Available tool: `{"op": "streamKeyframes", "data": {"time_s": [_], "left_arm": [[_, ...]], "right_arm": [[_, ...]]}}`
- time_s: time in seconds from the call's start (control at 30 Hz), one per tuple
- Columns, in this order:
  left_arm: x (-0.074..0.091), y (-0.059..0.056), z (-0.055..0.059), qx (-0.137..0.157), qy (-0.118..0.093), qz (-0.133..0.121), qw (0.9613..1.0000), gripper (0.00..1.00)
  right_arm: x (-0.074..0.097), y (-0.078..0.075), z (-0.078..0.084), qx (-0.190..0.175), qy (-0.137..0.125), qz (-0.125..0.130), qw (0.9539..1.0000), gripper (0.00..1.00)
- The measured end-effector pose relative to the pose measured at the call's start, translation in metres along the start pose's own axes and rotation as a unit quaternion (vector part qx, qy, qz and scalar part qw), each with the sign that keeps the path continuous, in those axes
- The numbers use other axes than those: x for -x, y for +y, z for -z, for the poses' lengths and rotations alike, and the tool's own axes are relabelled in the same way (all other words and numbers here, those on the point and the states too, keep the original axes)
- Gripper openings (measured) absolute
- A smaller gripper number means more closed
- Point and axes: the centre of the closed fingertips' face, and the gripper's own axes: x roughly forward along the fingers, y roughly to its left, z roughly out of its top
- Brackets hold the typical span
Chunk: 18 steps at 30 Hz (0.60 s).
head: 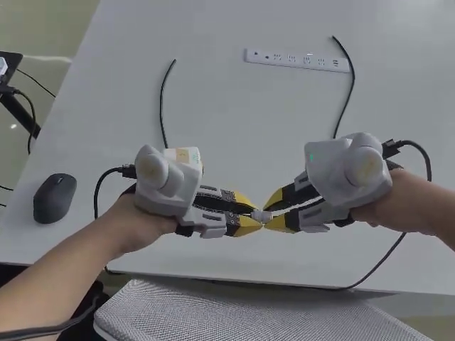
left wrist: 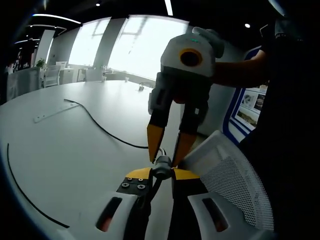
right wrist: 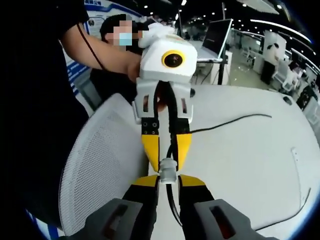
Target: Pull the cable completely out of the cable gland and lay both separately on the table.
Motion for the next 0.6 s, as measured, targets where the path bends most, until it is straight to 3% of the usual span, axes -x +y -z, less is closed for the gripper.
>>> {"op": "streamKeyframes", "data": {"time_s": [0.1,0.2,0.27,0.37,0.47,0.6], "left_arm": [[0.001,0.000,-0.002,0.004,0.000,0.000,1.0000,0.15],[0.002,0.001,-0.003,-0.014,0.003,-0.004,0.9999,0.15],[0.002,0.003,-0.005,-0.028,0.003,-0.008,0.9996,0.15],[0.003,0.004,-0.009,-0.037,0.000,-0.009,0.9993,0.15],[0.003,0.004,-0.010,-0.052,0.006,-0.009,0.9986,0.15],[0.004,0.005,-0.011,-0.057,0.006,-0.010,0.9983,0.15]], "right_arm": [[0.004,-0.001,0.000,-0.052,-0.022,-0.010,0.9983,0.15],[0.011,-0.005,-0.002,-0.086,-0.049,-0.017,0.9950,0.15],[0.014,-0.004,-0.004,-0.120,-0.067,-0.036,0.9898,0.16],[0.017,-0.007,-0.005,-0.153,-0.085,-0.045,0.9835,0.17],[0.020,-0.010,-0.014,-0.188,-0.122,-0.058,0.9728,0.16],[0.020,-0.012,-0.015,-0.207,-0.137,-0.070,0.9662,0.15]]}}
